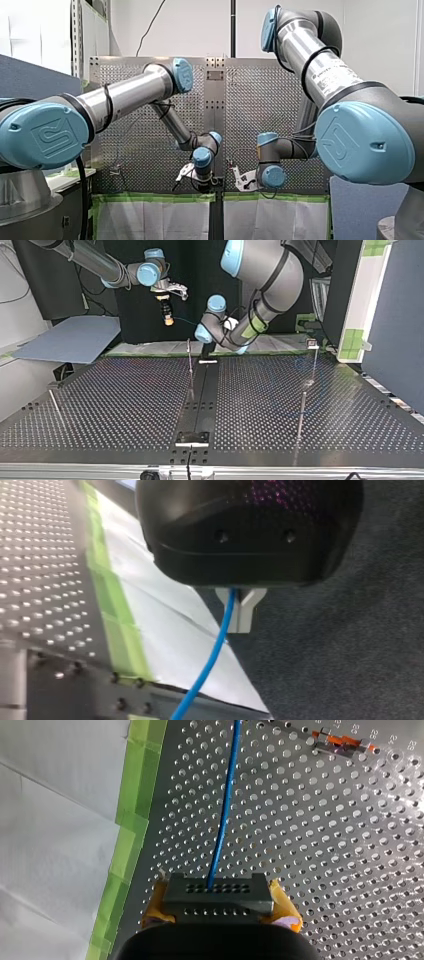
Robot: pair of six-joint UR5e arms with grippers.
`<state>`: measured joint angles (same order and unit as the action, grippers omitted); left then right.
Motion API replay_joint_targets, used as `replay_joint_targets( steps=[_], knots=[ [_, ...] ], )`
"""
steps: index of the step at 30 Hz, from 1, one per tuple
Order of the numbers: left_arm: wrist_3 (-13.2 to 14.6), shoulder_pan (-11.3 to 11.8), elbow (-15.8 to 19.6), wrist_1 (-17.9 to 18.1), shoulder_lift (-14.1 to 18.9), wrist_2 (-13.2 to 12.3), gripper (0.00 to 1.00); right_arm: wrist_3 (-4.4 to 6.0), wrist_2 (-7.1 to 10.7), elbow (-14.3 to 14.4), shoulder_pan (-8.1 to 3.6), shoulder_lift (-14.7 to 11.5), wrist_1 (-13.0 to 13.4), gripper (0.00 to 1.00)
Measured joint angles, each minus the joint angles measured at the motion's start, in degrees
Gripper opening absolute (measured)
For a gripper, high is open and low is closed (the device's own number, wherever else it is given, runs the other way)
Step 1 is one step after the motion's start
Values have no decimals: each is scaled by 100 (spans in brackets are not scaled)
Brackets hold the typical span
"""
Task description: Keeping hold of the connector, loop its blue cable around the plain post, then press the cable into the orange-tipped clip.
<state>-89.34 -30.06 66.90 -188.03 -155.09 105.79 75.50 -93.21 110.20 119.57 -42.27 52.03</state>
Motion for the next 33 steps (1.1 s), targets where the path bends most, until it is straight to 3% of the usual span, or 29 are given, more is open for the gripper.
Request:
replay_joint_targets(
  steps=[14, 26, 33],
  knots=[
    [-240, -69, 726, 727, 677, 358, 0, 49, -21, -107, -85, -1, -368, 0],
    [-410, -171, 1287, 1287, 915, 533, 0, 244, -30, -175, -194, -4, -362, 0],
    [-476, -293, 1699, 1701, 1024, 753, 0, 383, -35, -215, -317, -4, -275, 0]
  ],
)
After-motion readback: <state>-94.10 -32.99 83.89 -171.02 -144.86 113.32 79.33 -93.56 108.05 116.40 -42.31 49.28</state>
